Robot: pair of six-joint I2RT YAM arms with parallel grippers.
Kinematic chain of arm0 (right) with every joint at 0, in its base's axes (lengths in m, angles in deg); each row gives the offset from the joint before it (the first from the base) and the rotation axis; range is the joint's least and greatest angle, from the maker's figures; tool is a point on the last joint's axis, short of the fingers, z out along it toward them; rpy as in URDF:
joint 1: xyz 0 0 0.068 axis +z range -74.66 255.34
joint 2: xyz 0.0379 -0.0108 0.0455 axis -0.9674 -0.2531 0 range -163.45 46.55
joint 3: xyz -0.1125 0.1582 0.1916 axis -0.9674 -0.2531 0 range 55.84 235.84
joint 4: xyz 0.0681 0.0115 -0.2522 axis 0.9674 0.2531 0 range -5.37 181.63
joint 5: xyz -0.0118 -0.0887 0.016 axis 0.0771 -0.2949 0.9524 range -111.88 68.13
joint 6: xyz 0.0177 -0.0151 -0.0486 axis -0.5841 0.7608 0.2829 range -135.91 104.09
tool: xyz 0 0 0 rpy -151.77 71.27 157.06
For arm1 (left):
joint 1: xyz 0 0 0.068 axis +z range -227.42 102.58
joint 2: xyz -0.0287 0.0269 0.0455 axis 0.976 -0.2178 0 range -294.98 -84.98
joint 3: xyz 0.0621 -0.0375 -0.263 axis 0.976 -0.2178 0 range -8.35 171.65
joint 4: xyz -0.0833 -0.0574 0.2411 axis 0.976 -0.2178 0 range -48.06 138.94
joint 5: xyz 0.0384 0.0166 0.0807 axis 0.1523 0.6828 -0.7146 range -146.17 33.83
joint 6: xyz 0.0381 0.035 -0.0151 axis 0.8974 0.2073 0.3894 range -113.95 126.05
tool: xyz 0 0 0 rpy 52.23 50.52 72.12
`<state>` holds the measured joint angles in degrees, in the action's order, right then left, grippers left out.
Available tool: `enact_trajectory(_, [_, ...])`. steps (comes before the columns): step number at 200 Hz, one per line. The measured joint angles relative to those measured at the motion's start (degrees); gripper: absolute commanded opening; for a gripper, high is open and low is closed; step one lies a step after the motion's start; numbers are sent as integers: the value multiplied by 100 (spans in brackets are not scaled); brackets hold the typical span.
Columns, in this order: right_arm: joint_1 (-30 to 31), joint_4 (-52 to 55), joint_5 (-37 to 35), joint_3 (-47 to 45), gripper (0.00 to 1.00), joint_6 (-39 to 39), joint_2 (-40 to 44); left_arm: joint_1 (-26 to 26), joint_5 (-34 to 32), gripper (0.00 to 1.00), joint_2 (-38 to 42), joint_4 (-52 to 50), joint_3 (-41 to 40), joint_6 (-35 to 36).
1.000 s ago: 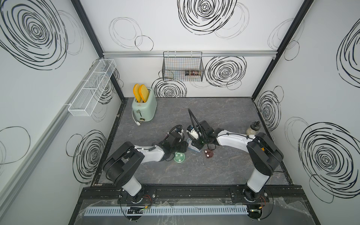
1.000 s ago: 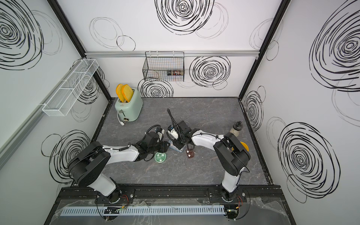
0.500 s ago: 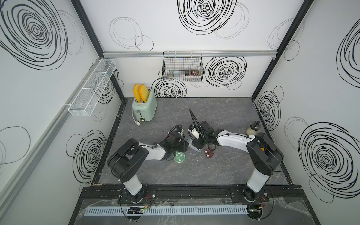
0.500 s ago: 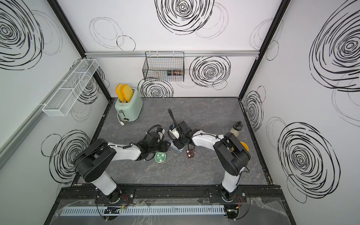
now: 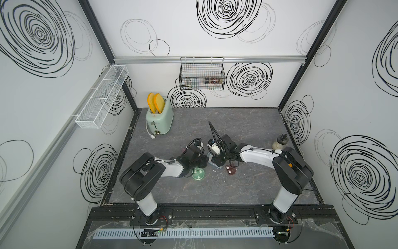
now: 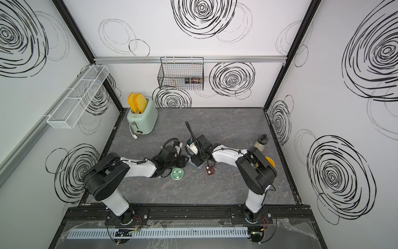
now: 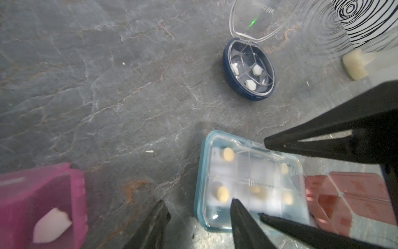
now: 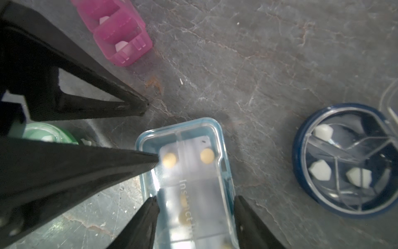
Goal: Close pillboxes
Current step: Close the pillbox at the center of the board.
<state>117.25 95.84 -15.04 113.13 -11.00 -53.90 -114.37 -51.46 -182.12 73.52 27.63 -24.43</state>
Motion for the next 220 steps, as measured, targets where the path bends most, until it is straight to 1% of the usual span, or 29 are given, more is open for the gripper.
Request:
enact_trajectory(69, [-2, 35, 24, 72, 57, -31, -68, -13, -39, 49, -33, 87, -9, 0])
enact_trajectory(133, [-7, 243, -15, 221, 59, -245, -157, -28, -138, 49, -37, 96, -9, 2])
enact_trajectory(147, [-13, 330, -33, 262, 60, -317, -164, -28, -140, 49, -37, 101, -9, 2])
enact_trajectory(157, [-33, 391, -33, 286, 67, -361, -168, -28, -140, 49, -39, 101, -9, 2])
enact_trajectory(163, [-42, 448, -28, 302, 68, -391, -175, -31, -142, 49, -39, 103, -9, 4])
enact_trajectory(182, [-50, 595, -2, 328, 70, -490, -181, -44, -142, 49, -59, 138, -7, 4])
enact_trajectory(220, [-76, 804, -11, 393, 69, -592, -190, -55, -155, 49, -87, 186, -2, 4])
